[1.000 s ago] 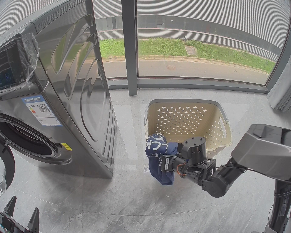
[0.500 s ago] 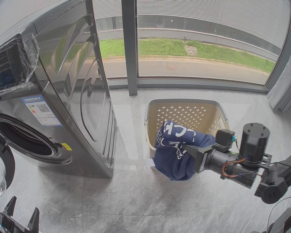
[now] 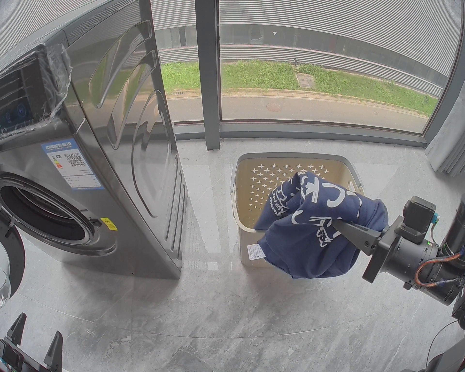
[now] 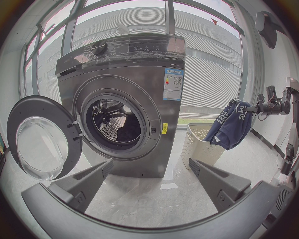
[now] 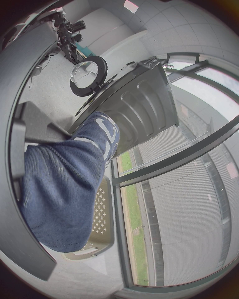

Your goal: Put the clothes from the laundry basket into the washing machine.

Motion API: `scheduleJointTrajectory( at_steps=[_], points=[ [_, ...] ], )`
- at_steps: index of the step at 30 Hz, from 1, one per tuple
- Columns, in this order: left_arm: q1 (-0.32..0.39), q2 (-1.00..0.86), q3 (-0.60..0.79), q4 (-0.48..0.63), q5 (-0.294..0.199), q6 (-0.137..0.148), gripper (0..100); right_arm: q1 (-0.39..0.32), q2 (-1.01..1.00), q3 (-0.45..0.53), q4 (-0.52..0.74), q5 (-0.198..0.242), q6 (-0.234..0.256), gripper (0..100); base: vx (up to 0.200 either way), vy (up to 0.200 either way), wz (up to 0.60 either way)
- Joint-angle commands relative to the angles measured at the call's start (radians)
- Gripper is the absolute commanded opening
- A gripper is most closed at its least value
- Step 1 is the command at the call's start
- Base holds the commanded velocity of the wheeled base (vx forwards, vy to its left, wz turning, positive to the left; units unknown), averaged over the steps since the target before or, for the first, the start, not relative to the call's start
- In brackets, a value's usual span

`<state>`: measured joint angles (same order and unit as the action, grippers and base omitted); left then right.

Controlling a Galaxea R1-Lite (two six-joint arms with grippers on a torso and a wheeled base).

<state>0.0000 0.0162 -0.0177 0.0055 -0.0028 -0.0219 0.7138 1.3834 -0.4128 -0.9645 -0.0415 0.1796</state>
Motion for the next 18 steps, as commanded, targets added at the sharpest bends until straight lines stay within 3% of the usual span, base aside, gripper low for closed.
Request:
scheduleJointTrajectory(
  at_steps=[1, 10, 18],
  points=[
    [0.000, -0.012, 0.015, 0.001, 0.001, 0.000, 100, -0.001, -0.030, 0.012, -0.002, 0.002, 0.000, 0, -0.200, 0.000, 0.00],
    [0.000, -0.012, 0.015, 0.001, 0.001, -0.003, 100, 0.006, -0.030, 0.042, 0.000, 0.006, -0.005, 0, -0.200, 0.000, 0.00],
    [0.000, -0.012, 0.015, 0.001, 0.001, -0.004, 100, 0.007, -0.050, 0.058, 0.000, 0.022, -0.014, 0, 0.000, 0.000, 0.00]
  ],
)
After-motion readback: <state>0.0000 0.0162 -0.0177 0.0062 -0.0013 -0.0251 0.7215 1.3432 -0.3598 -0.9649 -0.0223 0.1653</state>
